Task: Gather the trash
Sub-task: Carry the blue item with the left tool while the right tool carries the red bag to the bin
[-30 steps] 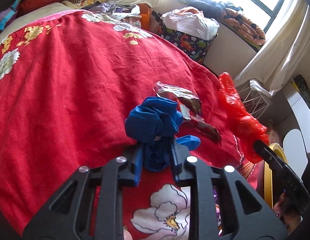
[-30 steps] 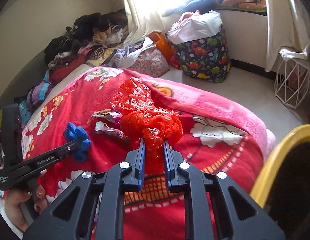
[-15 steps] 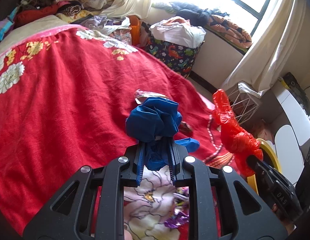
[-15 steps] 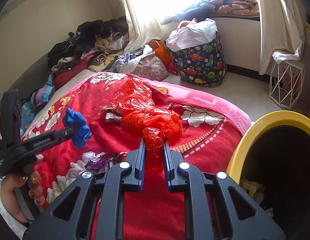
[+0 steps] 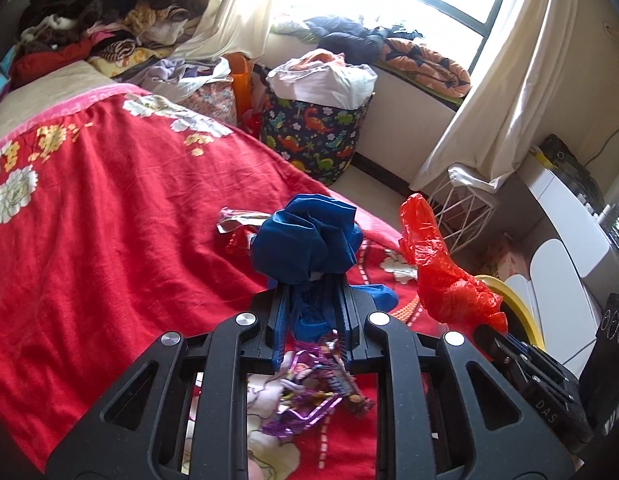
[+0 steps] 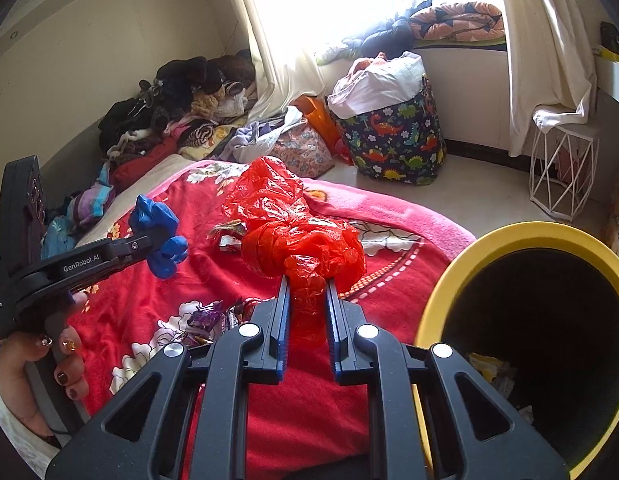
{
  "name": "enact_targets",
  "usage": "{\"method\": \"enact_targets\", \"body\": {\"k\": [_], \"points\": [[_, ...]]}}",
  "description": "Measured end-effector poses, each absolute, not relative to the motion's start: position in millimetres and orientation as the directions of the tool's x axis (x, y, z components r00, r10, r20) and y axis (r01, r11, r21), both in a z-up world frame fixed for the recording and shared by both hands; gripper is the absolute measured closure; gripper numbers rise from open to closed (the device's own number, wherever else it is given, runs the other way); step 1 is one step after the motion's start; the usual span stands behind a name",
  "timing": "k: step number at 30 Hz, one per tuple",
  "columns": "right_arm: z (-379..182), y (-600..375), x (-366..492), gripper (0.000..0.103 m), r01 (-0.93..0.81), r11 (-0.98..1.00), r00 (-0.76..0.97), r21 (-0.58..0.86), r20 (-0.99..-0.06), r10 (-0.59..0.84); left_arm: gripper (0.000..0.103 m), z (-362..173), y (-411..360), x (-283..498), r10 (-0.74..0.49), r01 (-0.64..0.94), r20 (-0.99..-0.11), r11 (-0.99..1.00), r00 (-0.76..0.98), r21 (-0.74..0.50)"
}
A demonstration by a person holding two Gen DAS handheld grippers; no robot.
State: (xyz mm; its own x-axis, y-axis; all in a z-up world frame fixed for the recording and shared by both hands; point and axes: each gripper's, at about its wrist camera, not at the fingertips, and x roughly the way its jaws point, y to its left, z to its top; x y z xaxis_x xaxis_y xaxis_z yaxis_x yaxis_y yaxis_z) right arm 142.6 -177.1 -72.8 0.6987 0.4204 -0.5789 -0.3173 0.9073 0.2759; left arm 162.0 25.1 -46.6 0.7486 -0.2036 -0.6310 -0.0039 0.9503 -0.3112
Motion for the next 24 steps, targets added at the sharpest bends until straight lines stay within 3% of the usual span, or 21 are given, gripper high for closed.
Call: {"method": "enact_targets", "body": {"k": [24], "points": [[-63.2, -245.5, 110.0, 0.088, -0.204, 0.934, 0.759, 0.293, -0.555, 0.340, 0.089, -24.1, -37.9, 149.1, -0.275, 0.137, -0.602, 0.954, 0.750, -0.265]]}}
